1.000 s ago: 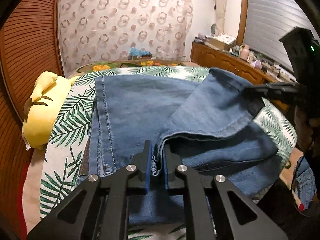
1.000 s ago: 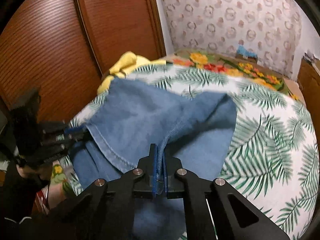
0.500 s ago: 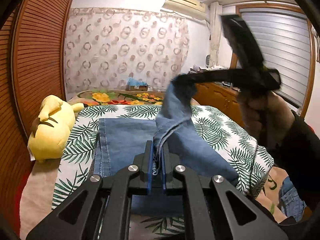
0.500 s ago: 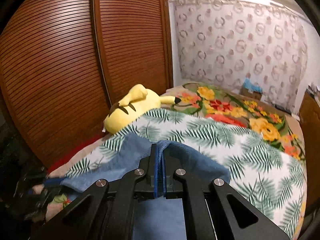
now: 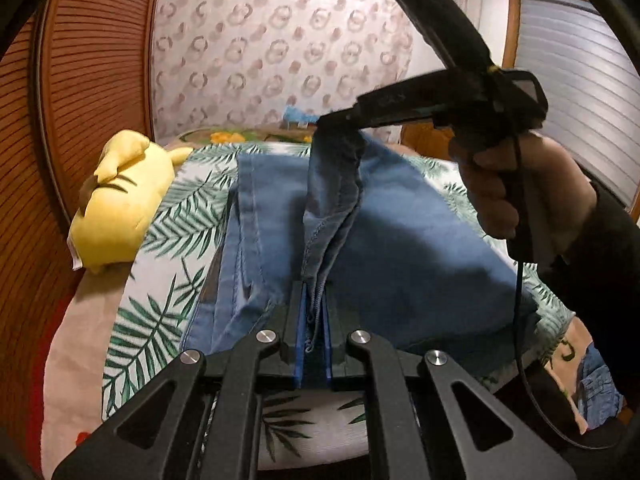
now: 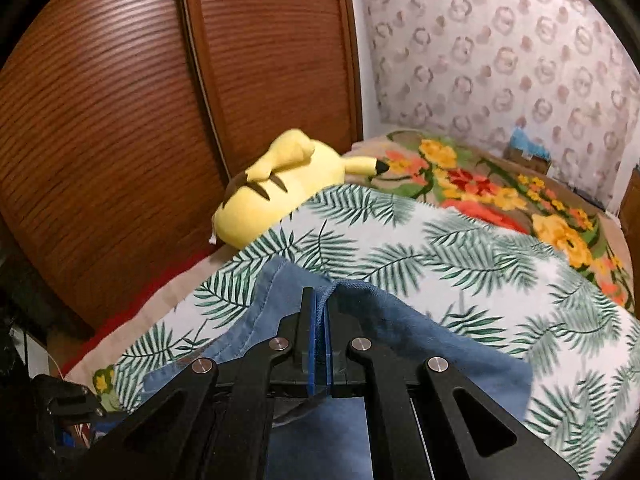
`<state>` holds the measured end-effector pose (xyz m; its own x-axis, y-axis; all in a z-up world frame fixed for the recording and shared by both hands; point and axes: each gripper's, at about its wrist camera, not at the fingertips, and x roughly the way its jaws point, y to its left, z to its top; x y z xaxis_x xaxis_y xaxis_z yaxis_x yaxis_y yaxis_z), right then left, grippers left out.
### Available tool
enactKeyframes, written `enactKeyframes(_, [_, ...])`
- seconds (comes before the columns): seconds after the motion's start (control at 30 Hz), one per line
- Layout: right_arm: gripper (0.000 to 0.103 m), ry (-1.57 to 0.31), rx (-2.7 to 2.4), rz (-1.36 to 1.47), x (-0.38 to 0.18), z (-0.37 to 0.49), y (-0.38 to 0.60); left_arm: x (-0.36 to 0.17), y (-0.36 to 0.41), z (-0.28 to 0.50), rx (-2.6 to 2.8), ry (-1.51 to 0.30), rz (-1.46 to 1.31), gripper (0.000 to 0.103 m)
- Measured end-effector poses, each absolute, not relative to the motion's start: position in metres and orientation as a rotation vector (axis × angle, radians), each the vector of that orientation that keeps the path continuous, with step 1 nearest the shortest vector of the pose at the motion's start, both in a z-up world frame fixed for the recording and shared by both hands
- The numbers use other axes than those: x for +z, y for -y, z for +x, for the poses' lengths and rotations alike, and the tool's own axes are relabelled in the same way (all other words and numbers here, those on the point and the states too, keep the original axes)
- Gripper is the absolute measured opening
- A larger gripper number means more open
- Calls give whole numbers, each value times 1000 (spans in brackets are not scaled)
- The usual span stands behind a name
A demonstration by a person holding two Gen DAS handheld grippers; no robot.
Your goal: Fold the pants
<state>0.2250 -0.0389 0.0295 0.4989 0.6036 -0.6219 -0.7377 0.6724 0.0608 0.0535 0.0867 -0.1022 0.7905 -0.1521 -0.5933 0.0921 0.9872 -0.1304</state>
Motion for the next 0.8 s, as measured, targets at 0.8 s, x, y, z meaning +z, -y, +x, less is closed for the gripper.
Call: enactKeyframes(0.8, [21,-628,796,-195,37,232,33,-116,-119,62,-50,-725,-183,13])
